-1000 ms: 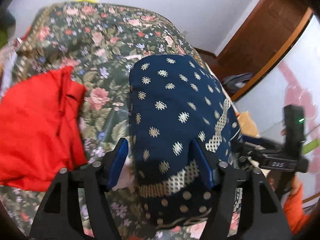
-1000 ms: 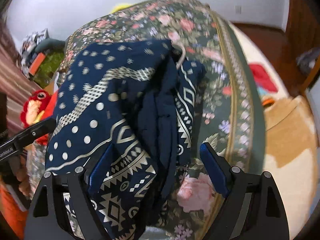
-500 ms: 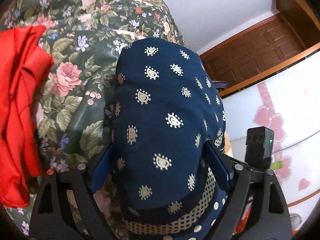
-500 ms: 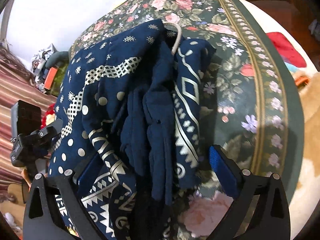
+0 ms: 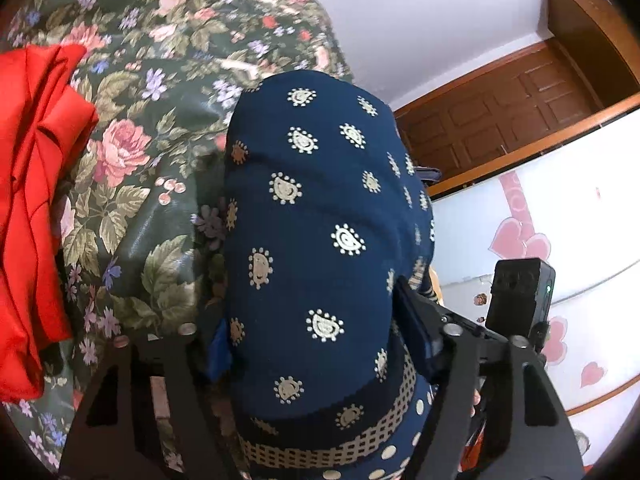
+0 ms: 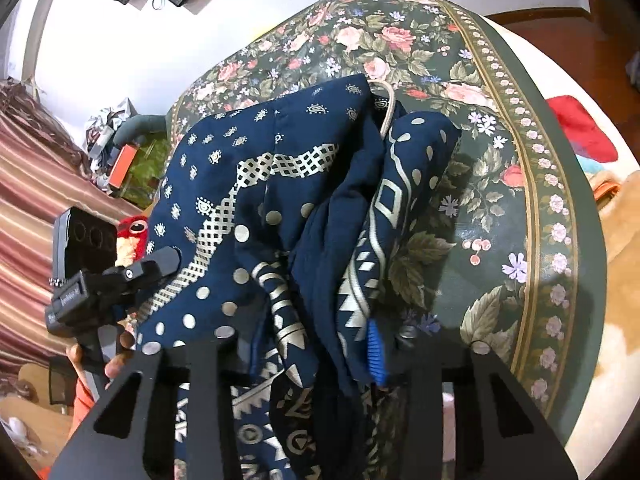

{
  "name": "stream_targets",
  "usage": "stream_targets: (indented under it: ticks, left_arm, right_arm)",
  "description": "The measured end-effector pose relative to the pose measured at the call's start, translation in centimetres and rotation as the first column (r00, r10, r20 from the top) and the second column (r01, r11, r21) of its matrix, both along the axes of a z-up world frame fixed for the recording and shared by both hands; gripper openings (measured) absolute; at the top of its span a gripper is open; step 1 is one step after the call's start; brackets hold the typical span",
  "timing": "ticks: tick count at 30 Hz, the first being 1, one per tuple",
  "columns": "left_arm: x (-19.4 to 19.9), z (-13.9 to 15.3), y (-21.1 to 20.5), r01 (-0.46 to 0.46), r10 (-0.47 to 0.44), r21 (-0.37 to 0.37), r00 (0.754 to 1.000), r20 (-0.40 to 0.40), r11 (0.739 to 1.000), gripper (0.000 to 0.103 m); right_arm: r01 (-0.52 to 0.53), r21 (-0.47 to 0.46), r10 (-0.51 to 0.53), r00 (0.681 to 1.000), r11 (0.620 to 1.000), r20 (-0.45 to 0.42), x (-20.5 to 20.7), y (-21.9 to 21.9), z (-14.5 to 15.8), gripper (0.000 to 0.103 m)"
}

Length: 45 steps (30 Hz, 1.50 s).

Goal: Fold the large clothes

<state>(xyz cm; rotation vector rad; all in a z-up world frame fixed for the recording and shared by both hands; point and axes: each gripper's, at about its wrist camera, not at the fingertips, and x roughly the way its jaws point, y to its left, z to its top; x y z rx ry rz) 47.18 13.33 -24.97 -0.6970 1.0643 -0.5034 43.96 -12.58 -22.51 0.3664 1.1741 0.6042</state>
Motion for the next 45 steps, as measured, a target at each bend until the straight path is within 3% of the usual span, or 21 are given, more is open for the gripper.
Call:
stream_targets:
  ticks: [10,19,25,31,36,41,45]
  left_arm:
    - [-4.1,6.3,2.5,-0.018,0.015,0.024,0.991,0.132,1.000,0.062]
    - [-8.7,13.4,11.1,-0.150,0.128,0.060,0.953,0.276,0.987,0.062]
    - [-10.1,15.5,18.7,-0.266,0.220,0.113,0.924,0.312,0.957,0.062]
    - [-9.0,13.4,24.5,-0.336,0.286,0.151,0.916,0.282,0.929,0.062]
    - [-6.4,7.8,27.5,-0.364,0.330,0.167,0.922,0.201,0.916,0.062]
    - [-3.3,0.1,29.4,-0.375,0.374,0.185,0.926,0.040,0.908,0.062]
    - [-3.9,-1.5,30.3,-0.391,0.390,0.118,0.920,0.034,0.913,0.065]
  right_arm:
    - [-0.037,-0.007,0.037,0.996,0.999,0.085,-1.6,3.2,5.4,0.033]
    - [-0.158,0.016,0.152,0.967,0.987,0.202,-1.8,12.3,11.0,0.033]
    - [-0.241,0.074,0.221,0.952,0.968,0.214,-0.2,20.1,10.7,0.033]
    - [-0.279,0.103,0.260,0.951,0.955,0.166,1.7,26.2,7.5,0.033]
    - [-0.277,0.076,0.271,0.959,0.958,0.079,3.4,29.4,2.9,0.033]
    - [-0.253,-0.020,0.253,0.967,0.967,-0.025,4.9,30.8,-2.6,0.034]
    - [-0.250,0.006,0.250,0.968,0.968,-0.026,4.8,29.9,-3.2,0.038]
